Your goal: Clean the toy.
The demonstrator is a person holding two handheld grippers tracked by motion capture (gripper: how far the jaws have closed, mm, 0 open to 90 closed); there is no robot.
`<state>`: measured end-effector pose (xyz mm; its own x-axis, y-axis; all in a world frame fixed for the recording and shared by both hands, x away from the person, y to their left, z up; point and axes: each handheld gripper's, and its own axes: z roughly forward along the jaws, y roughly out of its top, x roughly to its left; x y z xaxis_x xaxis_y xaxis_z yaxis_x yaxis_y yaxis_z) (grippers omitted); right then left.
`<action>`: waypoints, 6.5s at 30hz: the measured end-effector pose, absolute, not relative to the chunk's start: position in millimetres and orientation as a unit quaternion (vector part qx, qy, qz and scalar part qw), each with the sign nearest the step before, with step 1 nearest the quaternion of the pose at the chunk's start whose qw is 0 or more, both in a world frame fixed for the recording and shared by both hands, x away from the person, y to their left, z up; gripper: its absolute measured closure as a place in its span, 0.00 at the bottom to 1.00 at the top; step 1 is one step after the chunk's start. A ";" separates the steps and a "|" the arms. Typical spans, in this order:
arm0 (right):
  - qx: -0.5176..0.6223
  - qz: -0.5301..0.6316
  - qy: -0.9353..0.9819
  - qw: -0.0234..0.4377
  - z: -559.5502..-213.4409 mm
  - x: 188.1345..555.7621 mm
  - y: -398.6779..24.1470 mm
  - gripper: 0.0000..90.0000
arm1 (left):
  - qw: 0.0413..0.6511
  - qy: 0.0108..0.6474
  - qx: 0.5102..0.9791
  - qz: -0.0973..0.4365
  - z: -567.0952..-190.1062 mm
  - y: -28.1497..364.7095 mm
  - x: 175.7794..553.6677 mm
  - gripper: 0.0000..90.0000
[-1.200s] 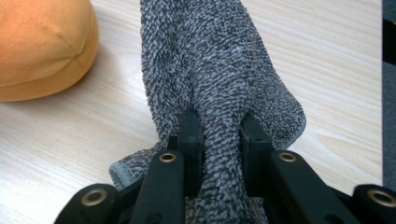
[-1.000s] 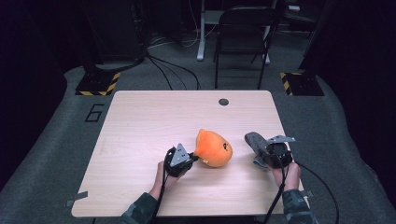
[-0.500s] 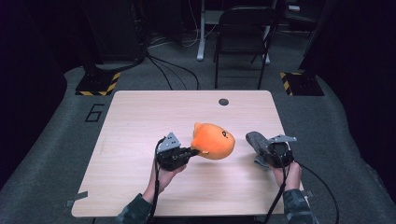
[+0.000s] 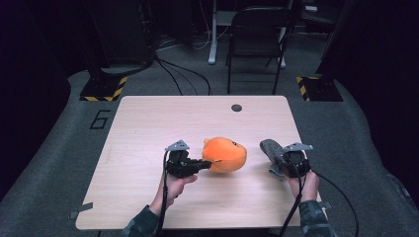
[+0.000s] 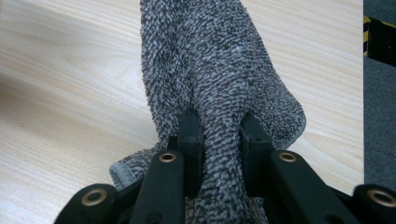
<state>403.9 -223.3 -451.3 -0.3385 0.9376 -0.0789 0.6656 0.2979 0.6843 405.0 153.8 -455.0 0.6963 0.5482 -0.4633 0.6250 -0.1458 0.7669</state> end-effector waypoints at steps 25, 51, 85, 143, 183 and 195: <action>0.333 0.346 0.840 0.253 -390.1 367.0 -59.3 0.83 | 0.501 0.405 0.762 -0.059 -488.6 149.9 415.1 0.93; 0.466 0.269 0.811 0.228 -462.4 420.1 -136.9 0.83 | 0.504 0.385 0.772 -0.054 -490.2 144.0 413.5 0.93; 0.443 0.286 0.815 0.241 -443.3 409.5 -129.6 0.83 | 0.503 0.377 0.776 -0.054 -490.9 140.5 411.5 0.93; 0.379 0.311 0.836 0.245 -425.0 390.0 -89.3 0.84 | 0.388 0.220 0.867 0.225 -490.3 127.7 392.1 0.21; 0.447 0.343 0.779 0.274 -401.6 392.7 -167.1 0.83 | 0.395 0.149 0.857 0.296 -520.5 120.1 402.6 0.84; 0.531 0.266 0.765 0.250 -459.9 414.6 -222.4 0.83 | 0.397 0.146 0.856 0.298 -522.4 121.0 403.7 0.83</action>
